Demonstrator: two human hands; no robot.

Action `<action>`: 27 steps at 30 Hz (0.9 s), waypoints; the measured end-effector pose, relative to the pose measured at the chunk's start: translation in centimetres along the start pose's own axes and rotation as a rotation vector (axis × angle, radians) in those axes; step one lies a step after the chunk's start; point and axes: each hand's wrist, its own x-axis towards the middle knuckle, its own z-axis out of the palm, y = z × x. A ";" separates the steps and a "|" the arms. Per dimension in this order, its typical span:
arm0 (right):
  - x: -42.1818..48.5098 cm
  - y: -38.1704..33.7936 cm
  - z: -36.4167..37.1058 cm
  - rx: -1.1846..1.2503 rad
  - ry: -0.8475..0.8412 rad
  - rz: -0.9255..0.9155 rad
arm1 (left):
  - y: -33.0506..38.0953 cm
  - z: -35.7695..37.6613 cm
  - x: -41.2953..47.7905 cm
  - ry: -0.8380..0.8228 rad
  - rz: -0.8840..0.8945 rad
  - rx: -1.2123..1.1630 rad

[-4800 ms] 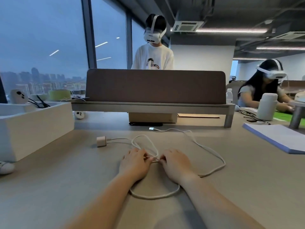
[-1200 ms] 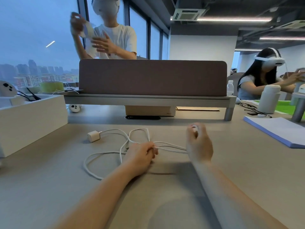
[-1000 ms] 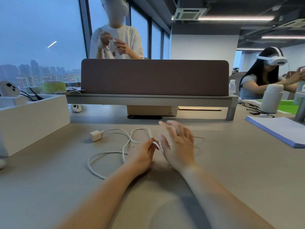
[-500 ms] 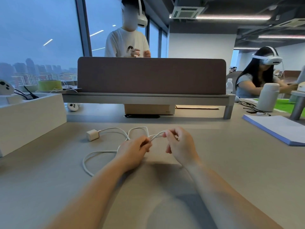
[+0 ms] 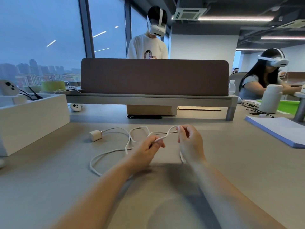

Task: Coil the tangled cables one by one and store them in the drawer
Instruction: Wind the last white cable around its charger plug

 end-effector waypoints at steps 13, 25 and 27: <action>-2.2 -1.3 1.0 -0.451 -0.274 -0.239 | 2.4 0.3 -0.4 0.195 0.023 -0.280; -2.9 -1.2 2.0 -0.619 -0.478 -0.375 | 1.9 -0.5 0.4 0.375 -0.171 -0.571; -2.9 -1.2 2.1 -0.620 -0.479 -0.364 | 2.1 -0.6 0.3 0.336 -0.177 -0.688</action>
